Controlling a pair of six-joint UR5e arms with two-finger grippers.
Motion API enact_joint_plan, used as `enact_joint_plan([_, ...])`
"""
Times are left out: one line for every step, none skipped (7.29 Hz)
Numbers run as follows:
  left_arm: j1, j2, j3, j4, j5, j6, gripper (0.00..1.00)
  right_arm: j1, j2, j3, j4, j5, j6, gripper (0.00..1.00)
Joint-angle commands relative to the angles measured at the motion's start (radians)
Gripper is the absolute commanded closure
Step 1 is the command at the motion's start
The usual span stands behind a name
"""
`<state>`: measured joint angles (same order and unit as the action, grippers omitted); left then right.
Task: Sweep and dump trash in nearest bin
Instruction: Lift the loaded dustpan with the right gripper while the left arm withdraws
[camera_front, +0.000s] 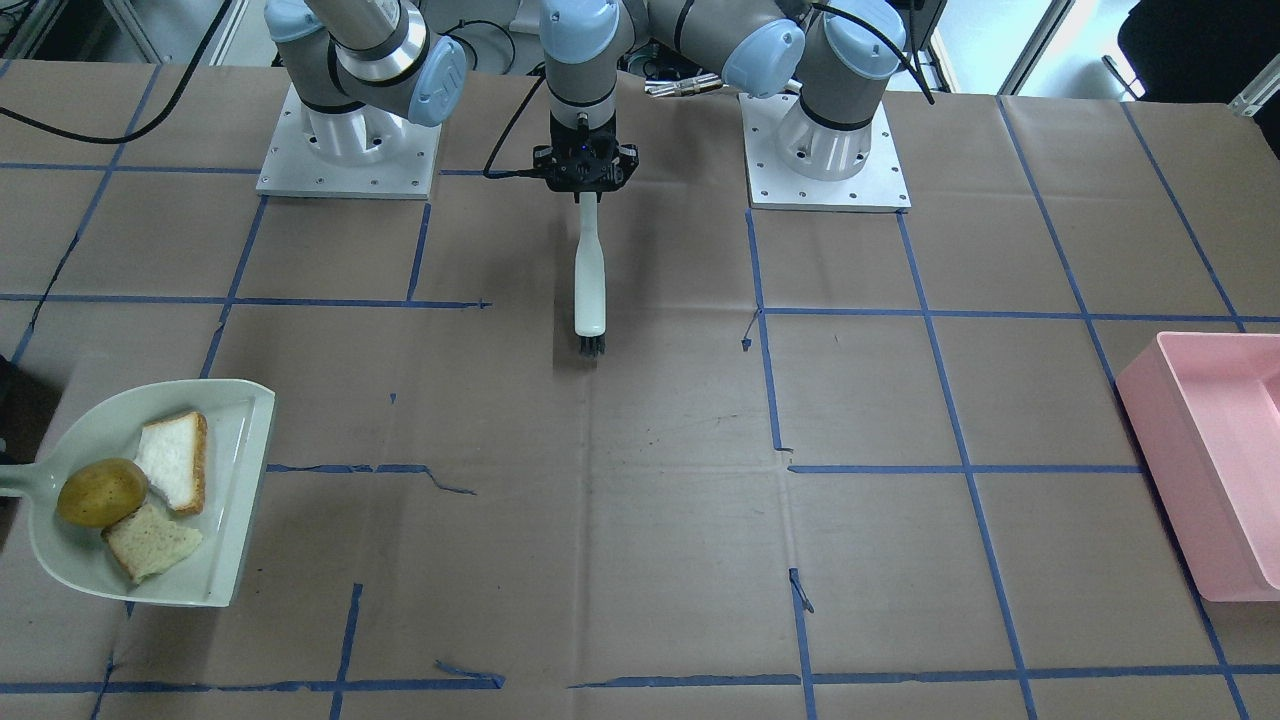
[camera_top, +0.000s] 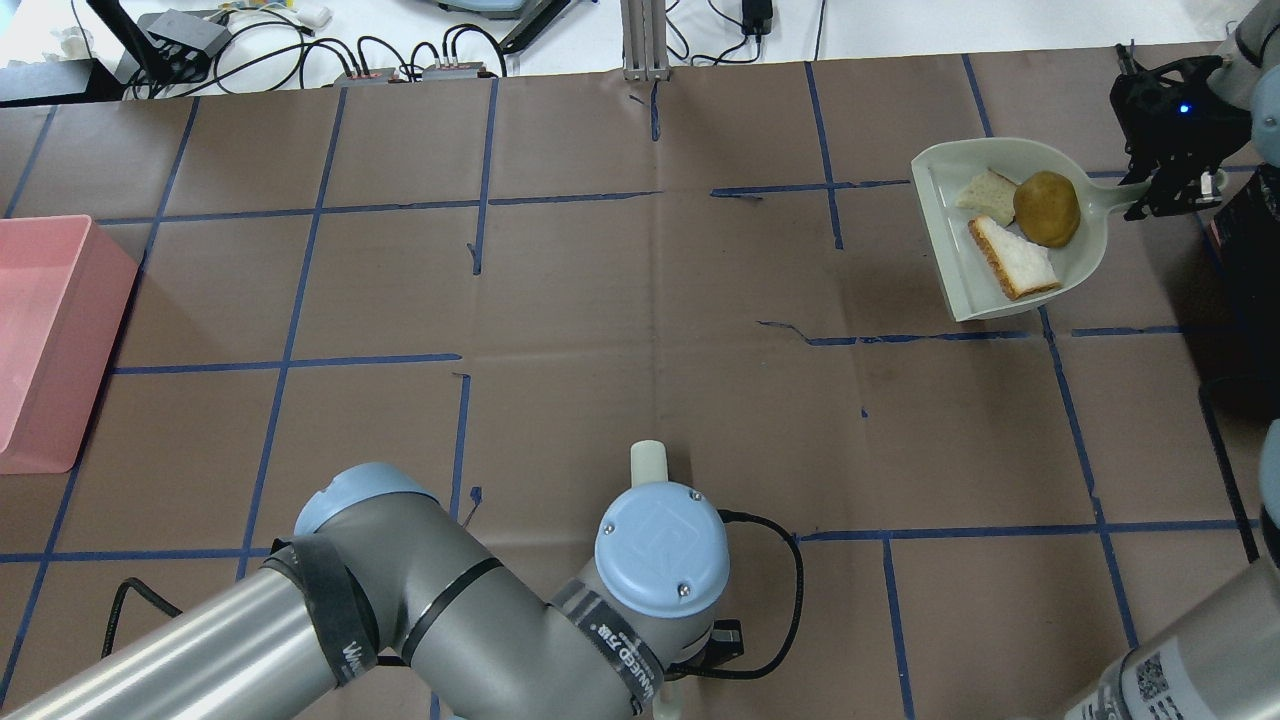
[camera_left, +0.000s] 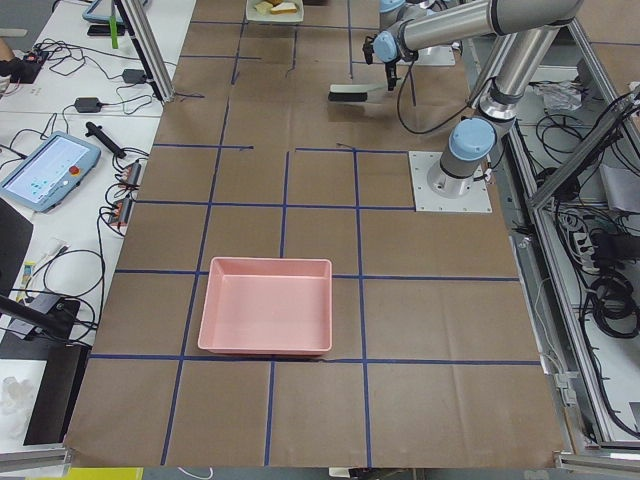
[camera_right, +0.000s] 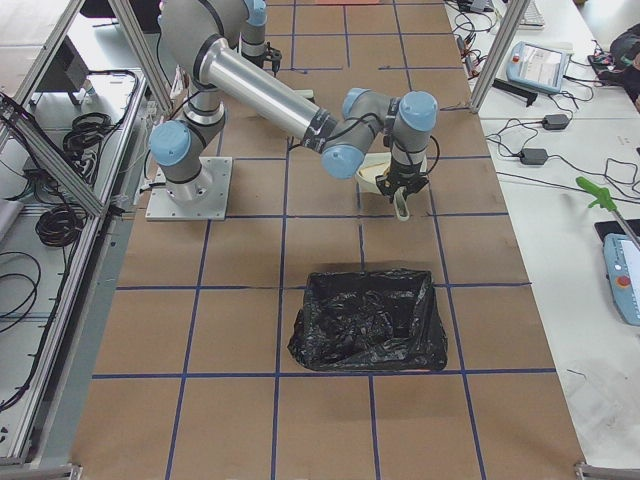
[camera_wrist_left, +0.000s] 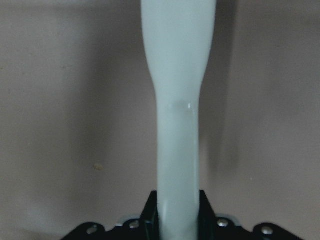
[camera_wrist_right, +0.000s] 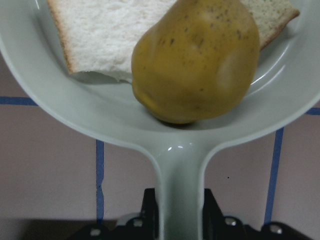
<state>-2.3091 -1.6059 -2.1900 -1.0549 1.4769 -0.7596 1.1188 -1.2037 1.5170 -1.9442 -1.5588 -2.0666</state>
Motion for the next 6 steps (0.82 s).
enact_joint_plan([-0.007, -0.003, -0.014, 0.019, 0.002, -0.004, 1.0, -0.008, -0.063, -0.003, 0.051, -0.001, 0.003, 1.0])
enact_joint_plan([-0.006, 0.0, -0.022, 0.018, 0.002, -0.007, 1.0, -0.014, -0.106, 0.0, 0.092, 0.0, 0.005, 1.0])
enact_joint_plan([-0.006, 0.003, -0.031, 0.018, 0.0, -0.013, 1.0, -0.016, -0.122, 0.002, 0.105, -0.003, 0.016, 1.0])
enact_joint_plan([-0.006, 0.0, -0.034, 0.021, -0.004, -0.013, 1.0, -0.033, -0.123, 0.002, 0.105, -0.003, 0.014, 1.0])
enact_joint_plan([-0.006, -0.006, -0.033, 0.023, -0.007, -0.015, 1.0, -0.071, -0.122, 0.003, 0.106, -0.003, 0.013, 1.0])
enact_joint_plan([-0.006, -0.006, -0.033, 0.023, -0.01, -0.017, 0.99, -0.104, -0.12, -0.001, 0.108, -0.003, -0.004, 1.0])
